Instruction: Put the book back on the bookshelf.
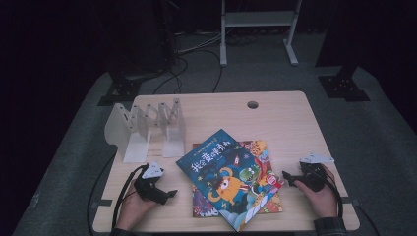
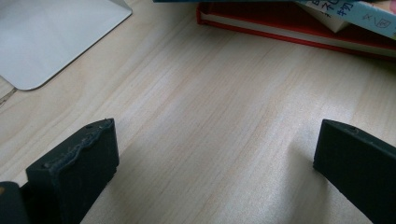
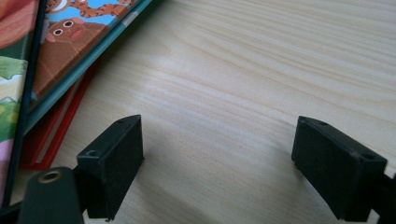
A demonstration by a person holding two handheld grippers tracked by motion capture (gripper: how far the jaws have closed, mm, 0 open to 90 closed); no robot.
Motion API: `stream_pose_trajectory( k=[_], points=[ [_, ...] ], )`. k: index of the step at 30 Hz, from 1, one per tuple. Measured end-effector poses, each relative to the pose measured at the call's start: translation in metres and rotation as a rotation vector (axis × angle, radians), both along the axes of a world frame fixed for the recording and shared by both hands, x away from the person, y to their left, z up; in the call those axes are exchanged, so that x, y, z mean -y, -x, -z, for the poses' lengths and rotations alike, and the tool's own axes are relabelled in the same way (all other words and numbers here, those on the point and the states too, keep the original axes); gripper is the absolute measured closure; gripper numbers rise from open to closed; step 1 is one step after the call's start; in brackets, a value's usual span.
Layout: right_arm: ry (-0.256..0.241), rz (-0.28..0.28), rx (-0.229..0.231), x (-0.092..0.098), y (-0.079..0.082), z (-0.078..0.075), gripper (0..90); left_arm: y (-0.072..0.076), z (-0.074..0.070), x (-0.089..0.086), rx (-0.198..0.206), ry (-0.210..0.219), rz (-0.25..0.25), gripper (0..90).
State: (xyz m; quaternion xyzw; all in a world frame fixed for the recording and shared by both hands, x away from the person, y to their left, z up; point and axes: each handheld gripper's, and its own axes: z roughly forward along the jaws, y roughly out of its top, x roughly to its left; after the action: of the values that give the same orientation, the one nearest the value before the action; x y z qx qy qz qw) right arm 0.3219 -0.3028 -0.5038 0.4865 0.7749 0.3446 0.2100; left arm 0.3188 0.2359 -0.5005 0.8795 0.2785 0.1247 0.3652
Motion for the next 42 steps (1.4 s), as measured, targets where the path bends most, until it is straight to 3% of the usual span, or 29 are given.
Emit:
stream_pose_trajectory(
  k=[5,8,10,14,21,26,31,34,42],
  points=[
    [0.001,0.000,0.000,0.000,0.000,0.000,15.7,0.000,0.000,0.000,-0.006,0.010,0.002,0.0],
    [0.001,-0.002,0.000,0.000,0.000,0.000,15.7,-0.001,-0.003,-0.001,-0.011,0.043,0.021,0.0],
    [0.001,-0.002,0.001,0.000,0.001,0.000,15.8,-0.002,-0.009,0.001,0.002,0.042,0.024,0.0],
    [0.000,0.001,0.000,-0.001,0.001,0.000,15.8,-0.008,-0.022,0.005,0.027,0.089,0.030,0.0],
    [0.000,0.000,0.000,-0.001,0.001,0.000,15.8,-0.022,-0.037,0.020,0.036,0.090,0.046,0.0],
    [0.000,0.001,0.000,-0.001,0.001,0.000,15.8,-0.027,-0.038,0.028,0.045,0.078,0.050,0.0],
    [0.000,0.001,0.000,-0.001,0.001,0.000,15.8,-0.033,-0.037,0.031,0.031,0.068,0.050,0.0],
    [0.000,0.001,0.000,-0.001,0.001,0.000,15.8,-0.037,-0.033,0.033,0.014,0.088,0.050,0.0],
    [0.000,0.000,0.000,-0.001,0.001,0.000,15.8,-0.038,-0.030,0.039,-0.005,0.071,0.075,0.0]
  ],
)
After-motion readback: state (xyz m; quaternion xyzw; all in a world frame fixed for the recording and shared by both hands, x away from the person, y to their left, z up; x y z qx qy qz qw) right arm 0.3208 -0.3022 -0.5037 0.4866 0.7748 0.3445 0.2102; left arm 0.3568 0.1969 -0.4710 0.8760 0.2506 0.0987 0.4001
